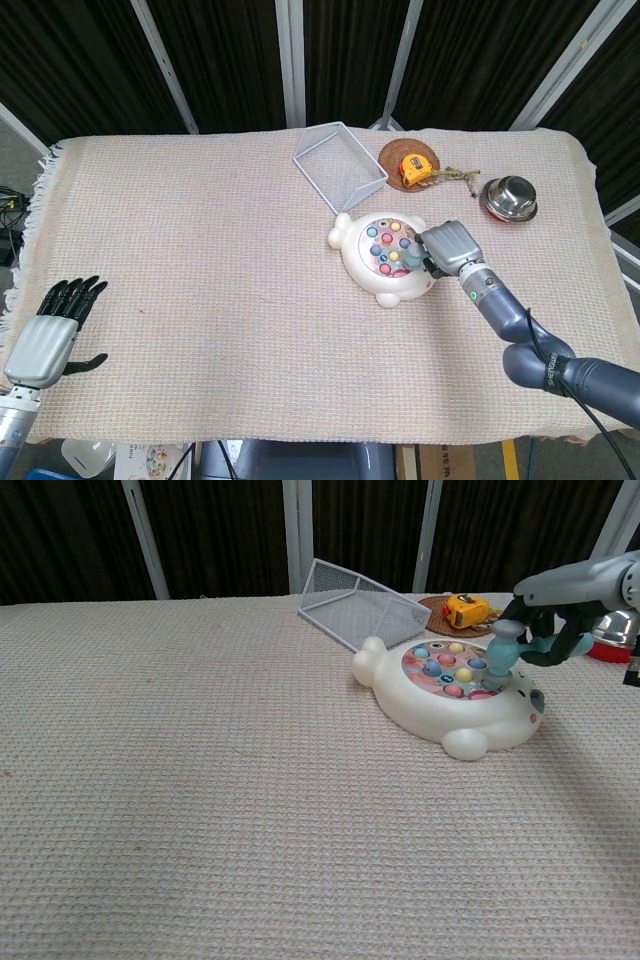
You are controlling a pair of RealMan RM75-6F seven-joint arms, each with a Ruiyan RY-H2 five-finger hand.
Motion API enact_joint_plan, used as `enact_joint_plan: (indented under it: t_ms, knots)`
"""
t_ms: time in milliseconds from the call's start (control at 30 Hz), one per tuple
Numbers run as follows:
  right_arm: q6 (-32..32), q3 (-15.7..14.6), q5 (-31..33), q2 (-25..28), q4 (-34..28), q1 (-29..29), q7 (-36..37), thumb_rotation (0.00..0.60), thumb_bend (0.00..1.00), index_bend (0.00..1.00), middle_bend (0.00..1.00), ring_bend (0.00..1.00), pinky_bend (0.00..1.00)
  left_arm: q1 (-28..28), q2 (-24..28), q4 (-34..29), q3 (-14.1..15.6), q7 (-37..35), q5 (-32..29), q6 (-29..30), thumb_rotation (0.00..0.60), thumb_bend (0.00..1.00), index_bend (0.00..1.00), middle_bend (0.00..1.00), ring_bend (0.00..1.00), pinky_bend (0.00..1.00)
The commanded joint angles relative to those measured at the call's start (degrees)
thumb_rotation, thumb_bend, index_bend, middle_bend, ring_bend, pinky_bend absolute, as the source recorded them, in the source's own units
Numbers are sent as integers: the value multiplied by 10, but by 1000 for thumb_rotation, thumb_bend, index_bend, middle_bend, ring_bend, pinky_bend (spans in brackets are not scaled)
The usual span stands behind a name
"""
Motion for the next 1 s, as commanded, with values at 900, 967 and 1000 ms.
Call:
enact_joint_plan:
  t_ms: [900,967,1000]
  knots:
    - [18,-27,99,-10,-22,74,-63,600,888,936,782,608,352,-4,-8,20,1,-18,-12,-12,600,79,0,0,0,0]
    - [18,-30,109,-15,-17,79,-67,600,889,936,782,608,352,-4,-9,22,1,-20,-13,-13,600,79,0,0,0,0]
    - [18,-33,114,-17,-14,82,-70,600,889,936,782,608,352,-4,-9,24,1,-21,-14,-14,600,79,0,0,0,0]
